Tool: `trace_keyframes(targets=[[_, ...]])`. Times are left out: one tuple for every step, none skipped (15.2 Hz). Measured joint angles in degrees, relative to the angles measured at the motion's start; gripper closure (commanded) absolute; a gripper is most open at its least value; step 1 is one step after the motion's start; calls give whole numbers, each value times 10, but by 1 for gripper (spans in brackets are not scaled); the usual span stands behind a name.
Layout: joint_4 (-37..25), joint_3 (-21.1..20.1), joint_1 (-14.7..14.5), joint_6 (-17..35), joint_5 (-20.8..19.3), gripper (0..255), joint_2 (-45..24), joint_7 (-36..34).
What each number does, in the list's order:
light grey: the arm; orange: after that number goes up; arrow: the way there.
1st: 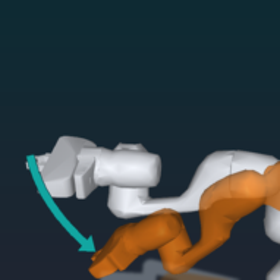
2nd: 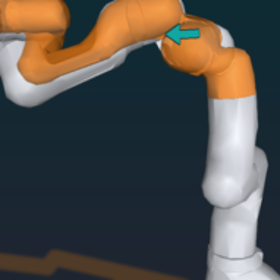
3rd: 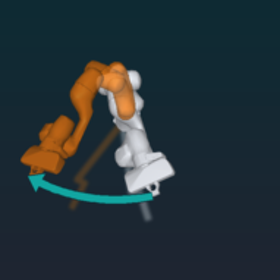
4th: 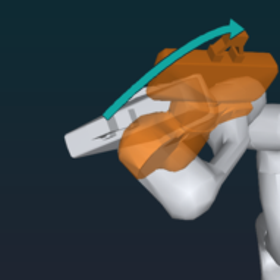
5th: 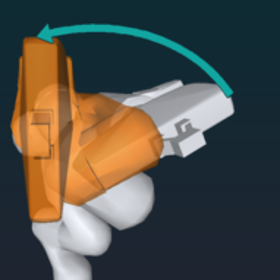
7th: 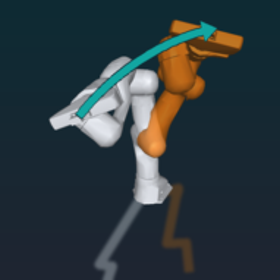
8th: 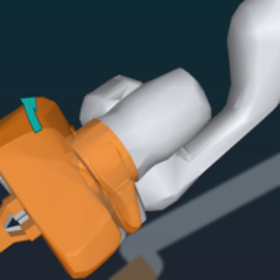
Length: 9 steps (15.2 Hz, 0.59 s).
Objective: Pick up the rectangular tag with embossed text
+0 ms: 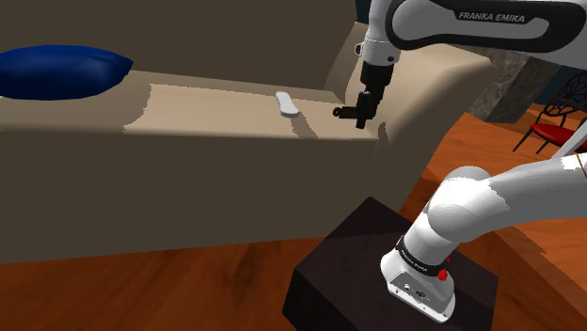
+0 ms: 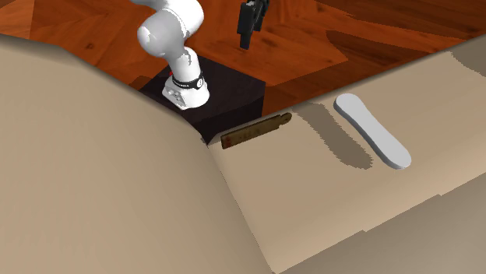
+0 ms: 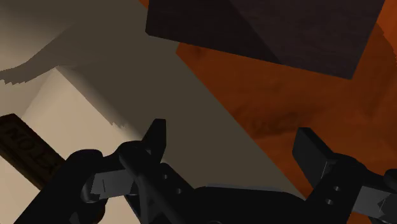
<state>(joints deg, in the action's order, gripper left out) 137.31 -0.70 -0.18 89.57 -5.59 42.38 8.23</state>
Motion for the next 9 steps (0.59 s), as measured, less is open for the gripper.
trace_keyframes(targets=[[0, 0, 0, 0, 0, 0, 0, 0], [3, 8, 0, 2, -5, 0, 4, 14], [10, 22, 0, 8, -13, 0, 10, 37], [14, 38, -1, 13, -23, 0, 14, 65], [17, 55, -2, 18, -33, 0, 17, 95], [16, 72, -3, 26, -42, 0, 14, 124], [16, 92, -3, 33, -54, 0, 14, 157], [18, 110, -5, 42, -63, 0, 14, 188], [15, 129, -6, 49, -73, 0, 10, 221]])
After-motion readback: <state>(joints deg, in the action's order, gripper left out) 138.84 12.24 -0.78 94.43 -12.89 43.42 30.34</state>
